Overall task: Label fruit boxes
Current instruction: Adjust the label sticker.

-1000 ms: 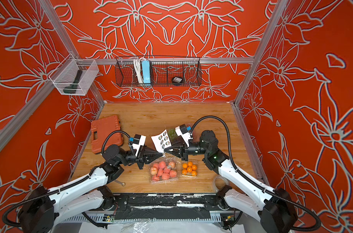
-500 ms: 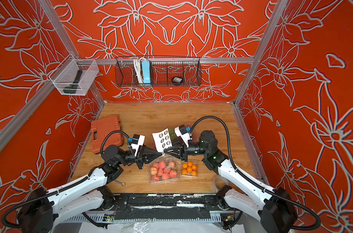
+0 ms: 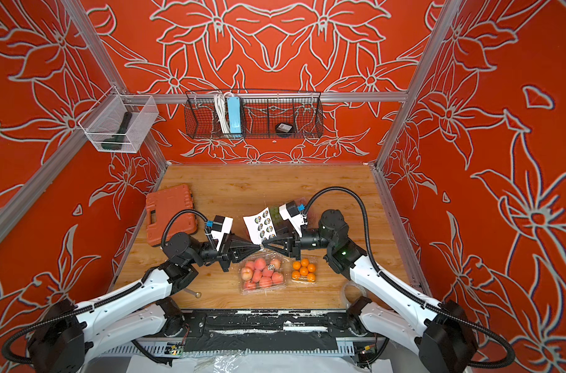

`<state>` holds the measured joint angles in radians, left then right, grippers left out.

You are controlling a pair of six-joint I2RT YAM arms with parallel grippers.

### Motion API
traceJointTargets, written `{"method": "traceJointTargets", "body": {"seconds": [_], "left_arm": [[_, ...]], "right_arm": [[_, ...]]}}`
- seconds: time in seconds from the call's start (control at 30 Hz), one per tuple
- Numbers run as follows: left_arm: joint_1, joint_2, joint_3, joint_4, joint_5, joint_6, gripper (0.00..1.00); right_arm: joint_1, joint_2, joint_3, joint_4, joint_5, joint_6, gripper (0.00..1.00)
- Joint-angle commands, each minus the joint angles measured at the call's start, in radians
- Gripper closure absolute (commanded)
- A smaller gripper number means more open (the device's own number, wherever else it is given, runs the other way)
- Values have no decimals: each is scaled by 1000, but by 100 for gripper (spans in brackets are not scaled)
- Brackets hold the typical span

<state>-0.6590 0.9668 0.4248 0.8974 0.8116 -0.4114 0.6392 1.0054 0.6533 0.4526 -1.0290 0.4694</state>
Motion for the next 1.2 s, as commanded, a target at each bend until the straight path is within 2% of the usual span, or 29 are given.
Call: {"method": "traceJointTargets", "body": {"seconds": [0.0, 0.4, 0.53, 0.63, 0.83, 1.17], "left_arm": [[-8, 5, 27, 23, -12, -5, 100], [-8, -1, 31, 9, -26, -3, 100], [-10, 5, 25, 55, 11, -33, 100], [-10, -16, 22, 21, 3, -7, 100], [-10, -51, 22, -27, -5, 22, 100], [-11, -40, 16, 7, 27, 3, 100]], "right_arm": [[12, -22, -16, 10, 0, -27, 74], [13, -30, -22, 7, 13, -28, 70], [15, -13, -18, 27, 44, -15, 71], [13, -37, -19, -20, 52, -47, 72], [13, -118, -42, -78, 91, -87, 64], [14, -51, -13, -35, 59, -37, 62]]}}
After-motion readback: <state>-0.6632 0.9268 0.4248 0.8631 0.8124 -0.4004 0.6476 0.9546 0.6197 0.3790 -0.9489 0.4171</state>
